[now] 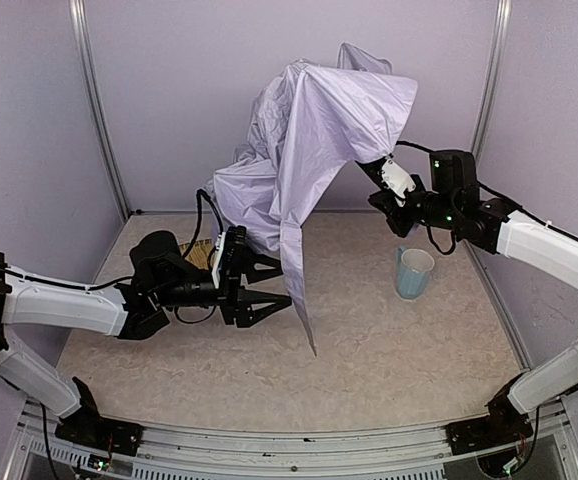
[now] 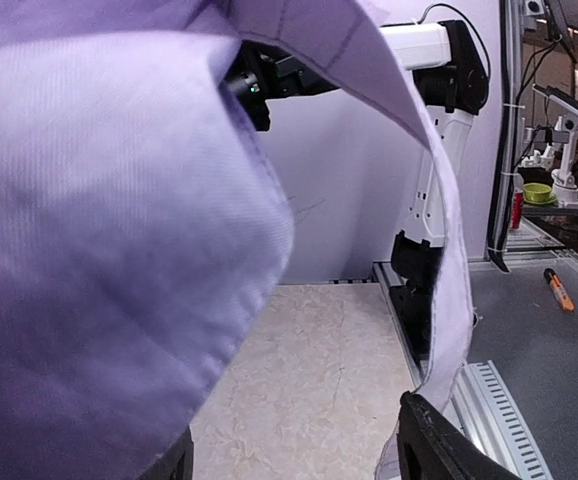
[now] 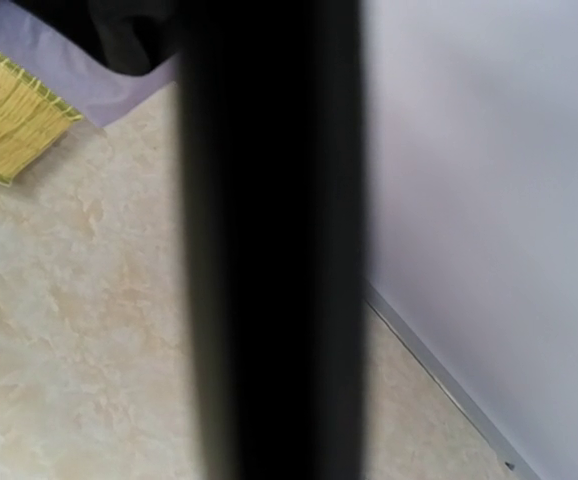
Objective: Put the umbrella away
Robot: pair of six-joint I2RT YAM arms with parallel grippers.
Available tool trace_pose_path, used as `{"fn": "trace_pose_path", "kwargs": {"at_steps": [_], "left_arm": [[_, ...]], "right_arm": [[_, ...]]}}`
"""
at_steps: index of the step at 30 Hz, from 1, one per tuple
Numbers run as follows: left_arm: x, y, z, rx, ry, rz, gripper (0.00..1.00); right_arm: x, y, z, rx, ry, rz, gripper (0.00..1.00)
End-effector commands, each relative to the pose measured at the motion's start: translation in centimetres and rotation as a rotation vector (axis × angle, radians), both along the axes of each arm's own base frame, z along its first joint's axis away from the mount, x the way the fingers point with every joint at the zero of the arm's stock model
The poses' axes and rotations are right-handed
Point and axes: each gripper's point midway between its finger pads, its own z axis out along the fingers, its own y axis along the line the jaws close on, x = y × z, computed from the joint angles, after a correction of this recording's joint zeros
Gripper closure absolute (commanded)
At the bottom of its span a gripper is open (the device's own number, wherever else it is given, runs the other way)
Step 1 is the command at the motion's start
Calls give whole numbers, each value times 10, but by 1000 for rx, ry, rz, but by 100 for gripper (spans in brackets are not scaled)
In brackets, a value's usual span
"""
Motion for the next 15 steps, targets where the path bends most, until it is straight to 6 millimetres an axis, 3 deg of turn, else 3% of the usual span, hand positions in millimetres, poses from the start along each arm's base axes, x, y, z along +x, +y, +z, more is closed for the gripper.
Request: {"fn": "trace_pose_path", "kwargs": {"at_steps": [1, 5, 15], "left_arm": [[-13, 7, 22, -64, -48, -65, 29], [-17, 17, 24, -76, -58, -92, 30], [-32, 10, 13, -46, -39, -177, 29]], "right_arm": [[-4, 5, 47, 70, -113, 22, 100], [-9, 10, 49, 63, -122, 66, 100], [-6, 15, 59, 61, -138, 89, 100]]}}
